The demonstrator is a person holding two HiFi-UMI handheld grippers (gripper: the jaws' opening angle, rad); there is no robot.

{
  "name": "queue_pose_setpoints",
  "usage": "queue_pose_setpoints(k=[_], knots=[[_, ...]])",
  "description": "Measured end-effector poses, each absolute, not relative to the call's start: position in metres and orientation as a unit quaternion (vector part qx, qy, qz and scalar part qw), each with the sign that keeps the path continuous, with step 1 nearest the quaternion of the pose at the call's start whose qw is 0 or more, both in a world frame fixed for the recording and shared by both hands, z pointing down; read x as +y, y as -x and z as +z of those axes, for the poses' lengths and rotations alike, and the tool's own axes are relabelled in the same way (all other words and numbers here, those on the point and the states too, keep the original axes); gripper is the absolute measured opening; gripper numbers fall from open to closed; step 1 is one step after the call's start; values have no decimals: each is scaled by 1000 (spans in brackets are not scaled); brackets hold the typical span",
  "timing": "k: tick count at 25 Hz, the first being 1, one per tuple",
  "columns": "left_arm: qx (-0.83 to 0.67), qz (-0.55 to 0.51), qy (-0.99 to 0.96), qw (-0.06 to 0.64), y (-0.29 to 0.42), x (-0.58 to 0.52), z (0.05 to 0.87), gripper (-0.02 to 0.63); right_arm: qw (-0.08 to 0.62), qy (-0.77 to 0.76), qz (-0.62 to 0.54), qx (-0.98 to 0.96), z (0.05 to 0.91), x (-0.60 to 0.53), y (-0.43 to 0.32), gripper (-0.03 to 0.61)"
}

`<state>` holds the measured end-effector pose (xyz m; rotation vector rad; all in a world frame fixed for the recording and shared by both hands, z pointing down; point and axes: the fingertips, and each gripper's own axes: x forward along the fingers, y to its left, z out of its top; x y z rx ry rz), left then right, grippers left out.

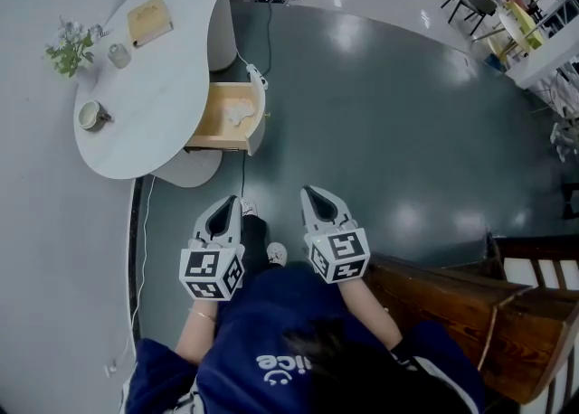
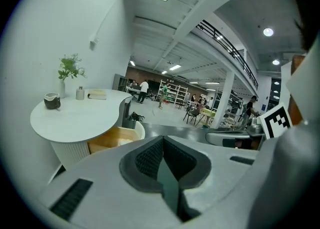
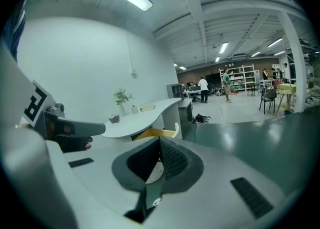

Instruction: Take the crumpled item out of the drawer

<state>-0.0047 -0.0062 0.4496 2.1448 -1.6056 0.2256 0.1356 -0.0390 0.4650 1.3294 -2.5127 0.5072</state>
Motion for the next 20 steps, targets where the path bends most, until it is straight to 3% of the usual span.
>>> queue_pose_setpoints(k=[10,20], knots=[[-577,107,-784,204,22,-76,459,5,135,-480,172,-850,468,-97,-132,8],[-550,128,-794,227,51,-156,479,5,144,-505,166,-835,465,-164,-102,8]])
